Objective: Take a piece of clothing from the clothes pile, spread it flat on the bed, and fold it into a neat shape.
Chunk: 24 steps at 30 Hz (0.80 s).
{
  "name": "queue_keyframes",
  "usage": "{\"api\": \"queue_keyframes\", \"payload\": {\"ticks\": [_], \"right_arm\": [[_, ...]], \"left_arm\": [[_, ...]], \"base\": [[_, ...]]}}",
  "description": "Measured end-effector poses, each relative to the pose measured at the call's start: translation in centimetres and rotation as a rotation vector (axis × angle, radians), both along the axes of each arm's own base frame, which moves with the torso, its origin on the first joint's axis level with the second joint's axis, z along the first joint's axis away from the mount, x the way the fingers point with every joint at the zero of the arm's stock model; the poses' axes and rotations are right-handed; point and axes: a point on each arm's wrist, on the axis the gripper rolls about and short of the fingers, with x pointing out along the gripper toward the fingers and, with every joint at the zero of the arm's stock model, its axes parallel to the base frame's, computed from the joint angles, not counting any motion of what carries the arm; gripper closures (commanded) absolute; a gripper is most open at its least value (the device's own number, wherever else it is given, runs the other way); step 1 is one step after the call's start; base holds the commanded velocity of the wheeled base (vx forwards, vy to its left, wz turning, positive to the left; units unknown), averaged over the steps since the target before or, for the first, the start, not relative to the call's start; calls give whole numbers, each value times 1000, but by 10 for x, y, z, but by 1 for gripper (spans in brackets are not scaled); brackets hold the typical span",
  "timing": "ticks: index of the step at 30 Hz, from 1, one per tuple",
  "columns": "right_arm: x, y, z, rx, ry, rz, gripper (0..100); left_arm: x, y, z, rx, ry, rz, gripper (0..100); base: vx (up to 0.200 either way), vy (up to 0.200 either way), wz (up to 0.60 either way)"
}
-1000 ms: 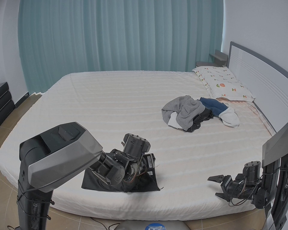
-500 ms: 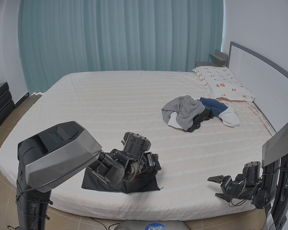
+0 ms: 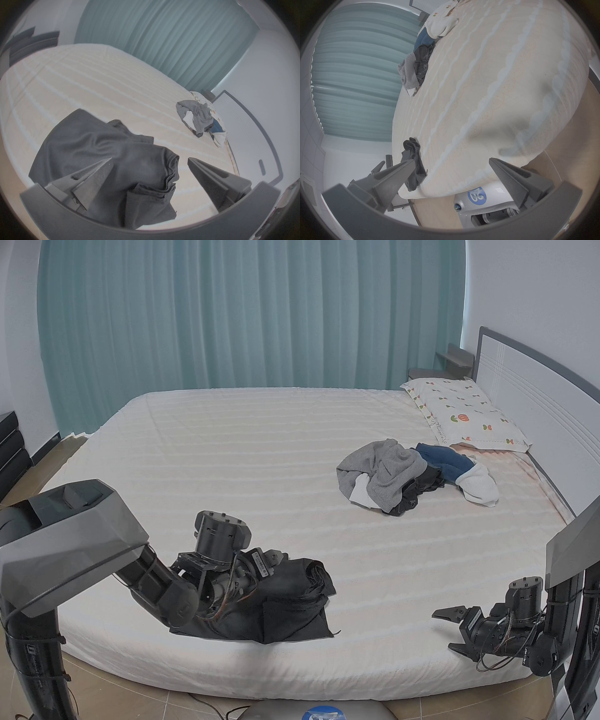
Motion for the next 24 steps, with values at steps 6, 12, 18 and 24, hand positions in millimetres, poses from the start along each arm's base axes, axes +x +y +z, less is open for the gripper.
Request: {"api": "queue_keyframes", "payload": {"ticks": [6, 12, 18, 24], "right_arm": [[3, 0, 0, -2, -12, -3, 0], [11, 8, 4, -55, -83, 4, 0], [18, 20, 7, -188, -178, 59, 0], [31, 40, 2, -313, -177, 90, 0]], "left_arm": [[-8, 39, -4, -154, 65, 35, 0], [-6, 76, -5, -256, 48, 106, 0], [-6, 91, -9, -281, 76, 132, 0], [-5, 95, -19, -286, 101, 151, 0]], "base": [[0, 200, 0], [0, 200, 0], [0, 200, 0], [0, 200, 0]]}}
